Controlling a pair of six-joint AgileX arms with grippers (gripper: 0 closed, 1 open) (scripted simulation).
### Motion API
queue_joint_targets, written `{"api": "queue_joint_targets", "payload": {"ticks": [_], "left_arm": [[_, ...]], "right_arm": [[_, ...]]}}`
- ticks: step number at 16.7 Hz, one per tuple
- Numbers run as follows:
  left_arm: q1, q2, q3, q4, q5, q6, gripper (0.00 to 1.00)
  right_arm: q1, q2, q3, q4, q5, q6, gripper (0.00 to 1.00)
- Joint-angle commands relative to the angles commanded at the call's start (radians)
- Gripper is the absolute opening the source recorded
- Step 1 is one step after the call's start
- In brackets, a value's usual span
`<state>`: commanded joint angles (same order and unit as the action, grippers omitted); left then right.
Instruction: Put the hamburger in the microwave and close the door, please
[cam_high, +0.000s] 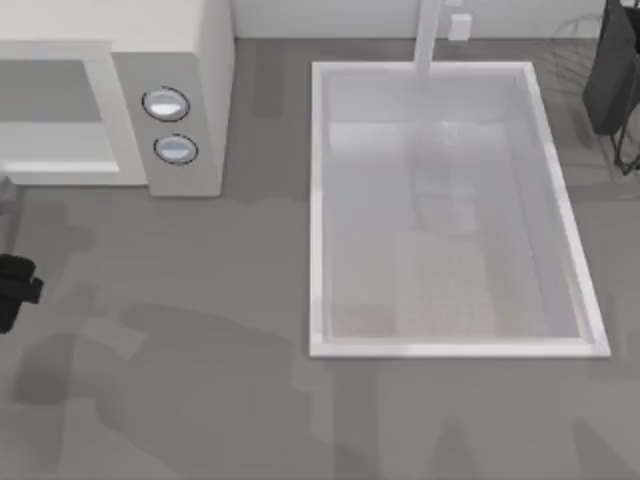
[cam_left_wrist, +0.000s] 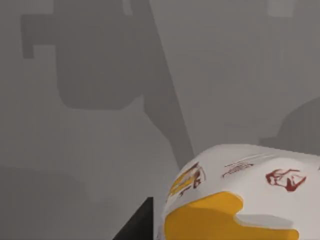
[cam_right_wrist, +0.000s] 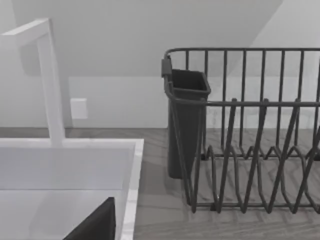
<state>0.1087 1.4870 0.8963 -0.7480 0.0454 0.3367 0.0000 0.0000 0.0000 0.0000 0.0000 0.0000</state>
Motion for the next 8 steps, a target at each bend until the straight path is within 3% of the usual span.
{"api": "queue_joint_targets", "payload": {"ticks": [8], "left_arm": [[0.020,0.295,-0.049,0.878,0.064,-0.122,0.00]], "right_arm": [[0.000,0.000,0.000,0.000,0.000,0.000,1.00]]}}
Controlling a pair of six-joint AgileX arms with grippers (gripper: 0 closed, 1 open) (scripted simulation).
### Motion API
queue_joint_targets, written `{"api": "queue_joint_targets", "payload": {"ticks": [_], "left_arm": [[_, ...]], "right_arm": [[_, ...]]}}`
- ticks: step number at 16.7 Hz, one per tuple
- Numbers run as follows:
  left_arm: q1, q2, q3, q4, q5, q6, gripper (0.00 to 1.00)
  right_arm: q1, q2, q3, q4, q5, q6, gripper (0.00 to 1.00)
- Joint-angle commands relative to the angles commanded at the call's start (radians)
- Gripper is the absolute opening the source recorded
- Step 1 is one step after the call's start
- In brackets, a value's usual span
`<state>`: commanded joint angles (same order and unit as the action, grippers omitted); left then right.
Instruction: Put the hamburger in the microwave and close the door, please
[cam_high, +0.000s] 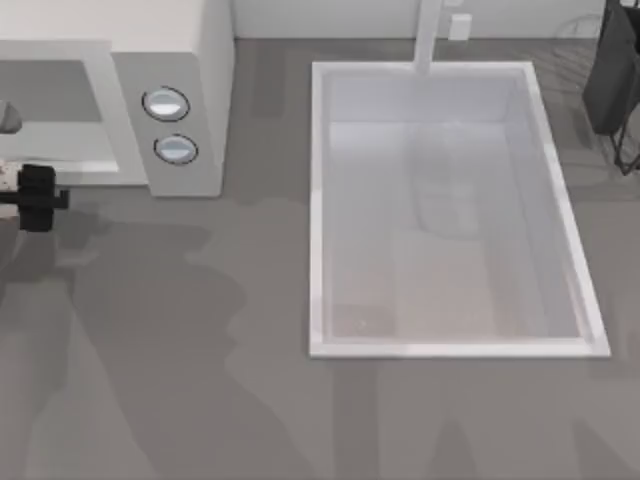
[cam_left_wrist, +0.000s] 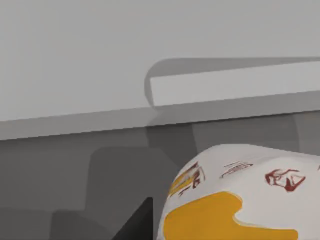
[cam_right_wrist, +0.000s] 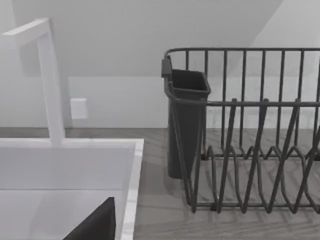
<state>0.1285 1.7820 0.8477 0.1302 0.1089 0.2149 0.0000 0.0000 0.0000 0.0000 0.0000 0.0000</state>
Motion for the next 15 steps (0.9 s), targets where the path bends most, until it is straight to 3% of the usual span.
{"api": "queue_joint_targets", "payload": {"ticks": [4,8,11,15], "left_arm": [[0.007,0.120,-0.044,0.417,0.030,-0.066,0.00],[0.013,0.208,-0.087,0.696,0.052,-0.118,0.00],[0.015,0.244,-0.106,0.794,0.061,-0.139,0.00],[0.015,0.249,-0.109,0.806,0.063,-0.142,0.00]], "right_arm": [[0.000,0.000,0.000,0.000,0.000,0.000,1.00],[0.000,0.000,0.000,0.000,0.000,0.000,1.00],[0.000,0.000,0.000,0.000,0.000,0.000,1.00],[0.000,0.000,0.000,0.000,0.000,0.000,1.00]]}}
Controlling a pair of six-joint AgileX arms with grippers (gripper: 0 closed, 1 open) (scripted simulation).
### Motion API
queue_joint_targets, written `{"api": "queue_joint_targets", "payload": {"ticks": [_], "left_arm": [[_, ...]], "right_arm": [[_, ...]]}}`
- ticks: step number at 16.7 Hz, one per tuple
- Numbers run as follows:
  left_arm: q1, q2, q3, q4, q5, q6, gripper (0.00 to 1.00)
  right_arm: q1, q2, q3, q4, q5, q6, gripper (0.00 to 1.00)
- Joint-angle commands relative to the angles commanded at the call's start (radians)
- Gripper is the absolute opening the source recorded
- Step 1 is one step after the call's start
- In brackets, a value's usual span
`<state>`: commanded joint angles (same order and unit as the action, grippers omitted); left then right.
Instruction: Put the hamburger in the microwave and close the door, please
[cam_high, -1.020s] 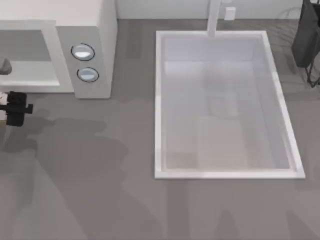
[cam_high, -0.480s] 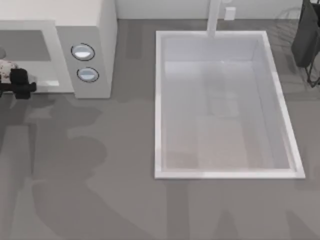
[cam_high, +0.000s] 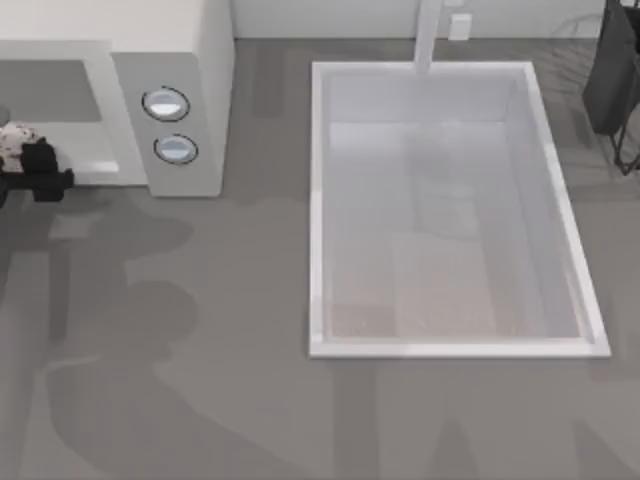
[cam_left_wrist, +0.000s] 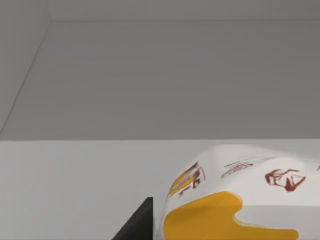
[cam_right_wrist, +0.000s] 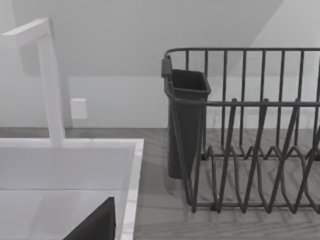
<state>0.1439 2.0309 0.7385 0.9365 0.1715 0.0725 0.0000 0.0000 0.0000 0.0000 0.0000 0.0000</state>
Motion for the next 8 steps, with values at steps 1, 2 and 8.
{"api": "queue_joint_targets", "payload": {"ticks": [1,2,8], "left_arm": [[0.000,0.000,0.000,0.000,0.000,0.000,0.00],[-0.005,-0.004,0.003,-0.002,-0.001,0.003,0.00],[-0.016,0.090,0.152,-0.059,-0.009,-0.002,0.00]], "right_arm": [[0.000,0.000,0.000,0.000,0.000,0.000,1.00],[0.000,0.000,0.000,0.000,0.000,0.000,1.00],[0.000,0.000,0.000,0.000,0.000,0.000,1.00]]}}
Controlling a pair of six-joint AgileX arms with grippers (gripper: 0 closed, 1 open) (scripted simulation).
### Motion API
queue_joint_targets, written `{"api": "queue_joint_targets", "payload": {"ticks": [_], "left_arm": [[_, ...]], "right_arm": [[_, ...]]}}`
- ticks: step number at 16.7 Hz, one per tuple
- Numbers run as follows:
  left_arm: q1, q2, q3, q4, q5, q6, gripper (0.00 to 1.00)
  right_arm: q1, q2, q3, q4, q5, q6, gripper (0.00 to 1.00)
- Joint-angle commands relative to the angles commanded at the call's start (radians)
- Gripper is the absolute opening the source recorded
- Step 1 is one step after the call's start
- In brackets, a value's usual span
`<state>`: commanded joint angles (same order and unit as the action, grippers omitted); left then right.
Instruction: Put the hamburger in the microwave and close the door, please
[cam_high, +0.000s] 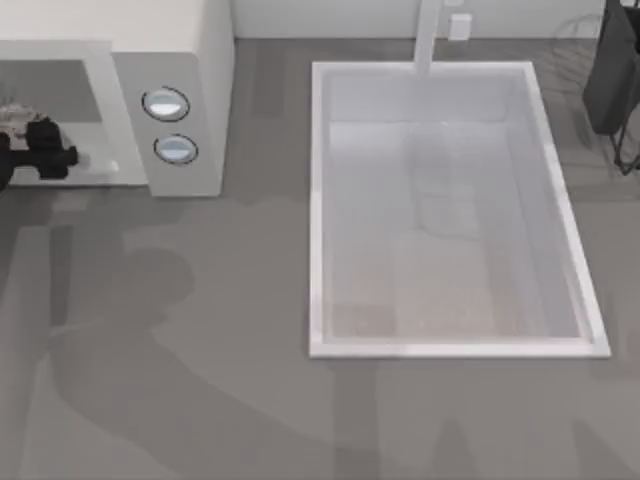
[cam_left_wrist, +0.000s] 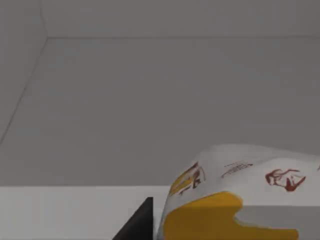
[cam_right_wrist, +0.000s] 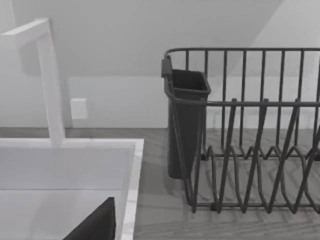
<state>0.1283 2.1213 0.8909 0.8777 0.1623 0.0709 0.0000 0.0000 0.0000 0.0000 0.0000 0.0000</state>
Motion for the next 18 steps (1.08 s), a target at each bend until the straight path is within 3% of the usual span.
{"api": "queue_joint_targets", "payload": {"ticks": [10,17,18], "left_arm": [[-0.038,0.292,0.533,-0.215,-0.033,-0.018,0.00],[-0.042,0.334,0.584,-0.249,-0.039,-0.021,0.00],[-0.042,0.334,0.584,-0.249,-0.039,-0.021,0.08]], "right_arm": [[0.000,0.000,0.000,0.000,0.000,0.000,1.00],[0.000,0.000,0.000,0.000,0.000,0.000,1.00],[0.000,0.000,0.000,0.000,0.000,0.000,1.00]]}}
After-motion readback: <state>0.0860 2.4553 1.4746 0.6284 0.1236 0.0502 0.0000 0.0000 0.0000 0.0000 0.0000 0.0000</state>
